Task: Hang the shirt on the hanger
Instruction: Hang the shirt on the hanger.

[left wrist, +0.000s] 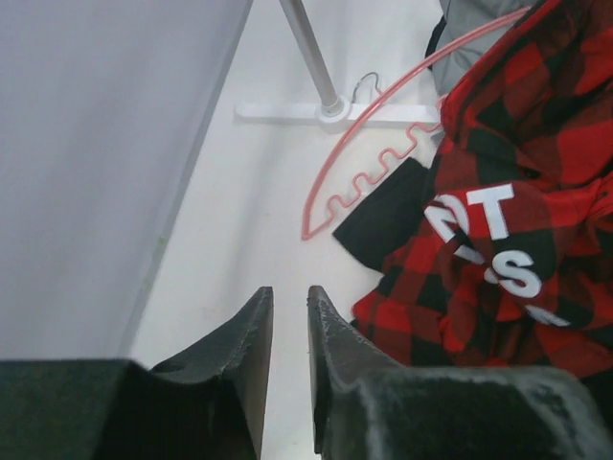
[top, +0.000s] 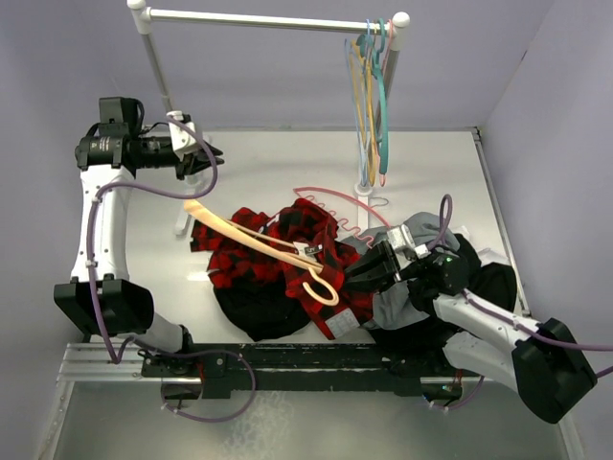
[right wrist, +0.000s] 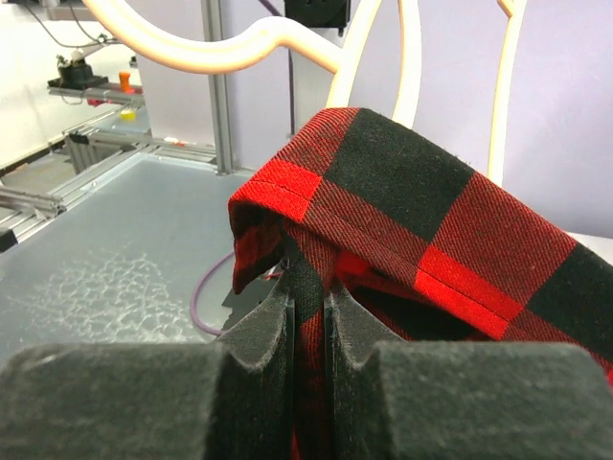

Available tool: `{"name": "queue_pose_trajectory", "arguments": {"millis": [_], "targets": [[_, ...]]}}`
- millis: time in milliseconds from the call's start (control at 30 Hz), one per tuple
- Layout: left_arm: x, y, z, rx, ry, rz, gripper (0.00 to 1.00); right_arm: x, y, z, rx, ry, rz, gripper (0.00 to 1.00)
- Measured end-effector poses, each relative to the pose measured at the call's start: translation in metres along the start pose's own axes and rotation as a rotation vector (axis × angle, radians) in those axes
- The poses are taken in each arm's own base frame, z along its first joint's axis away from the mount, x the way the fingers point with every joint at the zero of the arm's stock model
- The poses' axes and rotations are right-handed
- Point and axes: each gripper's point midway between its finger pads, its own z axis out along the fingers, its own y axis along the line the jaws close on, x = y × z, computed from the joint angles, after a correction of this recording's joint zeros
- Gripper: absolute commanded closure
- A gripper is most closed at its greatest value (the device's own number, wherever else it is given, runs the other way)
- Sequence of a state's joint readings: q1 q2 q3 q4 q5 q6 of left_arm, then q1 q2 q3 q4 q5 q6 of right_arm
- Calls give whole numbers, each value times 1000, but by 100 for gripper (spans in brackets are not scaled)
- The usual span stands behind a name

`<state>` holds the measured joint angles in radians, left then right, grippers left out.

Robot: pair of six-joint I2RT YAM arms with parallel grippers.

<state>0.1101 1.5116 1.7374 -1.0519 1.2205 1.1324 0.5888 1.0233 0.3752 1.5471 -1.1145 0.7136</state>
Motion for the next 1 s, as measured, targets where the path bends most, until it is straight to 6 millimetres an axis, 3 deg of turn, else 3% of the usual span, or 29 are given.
{"name": "queue_pose_trajectory", "arguments": {"millis": [33,67,267,433,567,667,1000], "targets": [[3,0,1,4,4,-1,33,1,1,0,-5,4,-1,100],[4,-1,1,10,3,-6,26,3,2,-1,-8,7,-1,100],[15,-21,12,94,-75,-113,3,10,4,-2,-30,29,28,100],[31,-26,27,165,-155,-239,3,19,6,-3,-49,58,80,100],[42,-30,60,272,-179,-273,3,21,8,-4,-57,68,98,100],[46,-48,85,363,-186,-302,3,23,8,-4,-62,73,104,100],[20,-78,126,516,-192,-247,3,23,10,-4,-83,87,96,100]]}}
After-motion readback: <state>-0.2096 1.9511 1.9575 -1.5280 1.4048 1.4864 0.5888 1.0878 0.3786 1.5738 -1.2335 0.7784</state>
